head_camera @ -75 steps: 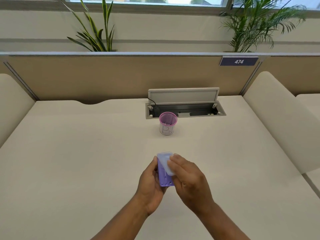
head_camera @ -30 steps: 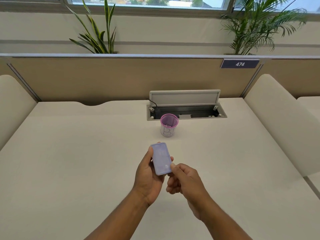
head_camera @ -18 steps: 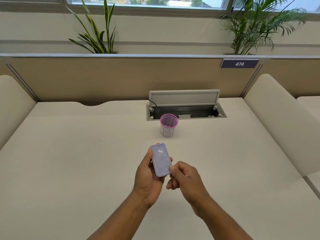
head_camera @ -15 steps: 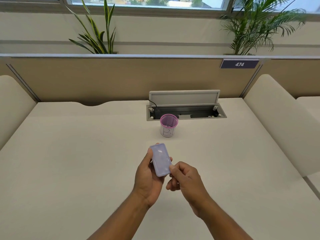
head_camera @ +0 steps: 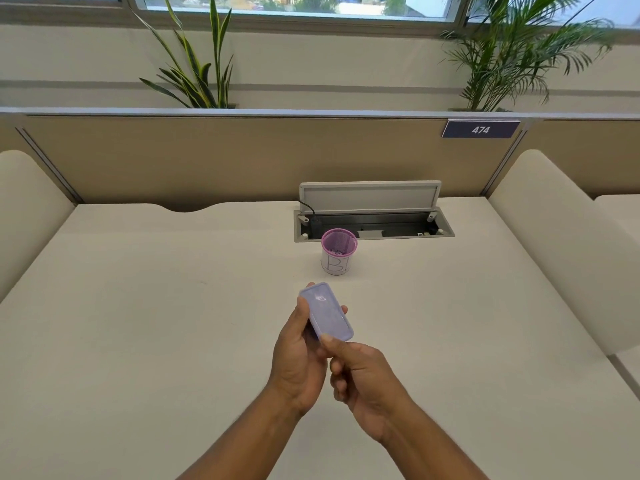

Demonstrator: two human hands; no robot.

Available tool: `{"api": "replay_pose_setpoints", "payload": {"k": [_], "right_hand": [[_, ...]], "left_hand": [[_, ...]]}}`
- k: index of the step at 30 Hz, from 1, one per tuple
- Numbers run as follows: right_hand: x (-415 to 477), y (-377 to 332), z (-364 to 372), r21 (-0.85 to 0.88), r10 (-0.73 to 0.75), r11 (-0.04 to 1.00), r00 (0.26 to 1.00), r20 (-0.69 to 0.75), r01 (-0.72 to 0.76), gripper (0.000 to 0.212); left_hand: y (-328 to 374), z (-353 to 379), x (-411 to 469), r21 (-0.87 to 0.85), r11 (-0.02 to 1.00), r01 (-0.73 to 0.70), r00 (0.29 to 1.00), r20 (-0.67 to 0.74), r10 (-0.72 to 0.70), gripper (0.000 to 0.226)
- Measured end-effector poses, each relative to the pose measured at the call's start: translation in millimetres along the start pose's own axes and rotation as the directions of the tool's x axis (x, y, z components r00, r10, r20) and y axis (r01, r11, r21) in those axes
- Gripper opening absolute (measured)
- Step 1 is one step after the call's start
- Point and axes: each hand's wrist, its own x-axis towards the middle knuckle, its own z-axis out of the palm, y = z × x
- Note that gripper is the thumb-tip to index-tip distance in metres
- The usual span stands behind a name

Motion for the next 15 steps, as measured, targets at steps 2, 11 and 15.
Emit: {"api": "replay_pose_setpoints", "payload": {"k": [2,11,15], "right_hand": [[1.2,3.4,2.3,0.047,-0.003,0.999,1.0,-0.026,0.004,0.025],[0.5,6.4,5.5,0.009,-0.137,0.99,0.984,-0.117,0.139,0.029],[-0.4,2.2,1.1,-0.069,-0.133,0.989,0.988,-0.082,0.128,0.047]], "left_hand": [[0.1,0.8,0.6,-0.011,1.0,-0.017,1.0,-0.002,0.017,0.051],[-5.6,-0.1,0.5,0.049,0.999,-0.001,1.0,0.015,0.0,0.055],[-3.8,-3.9,0.1,0.05,0.999,-0.017,0.998,0.059,0.014,0.048]]}}
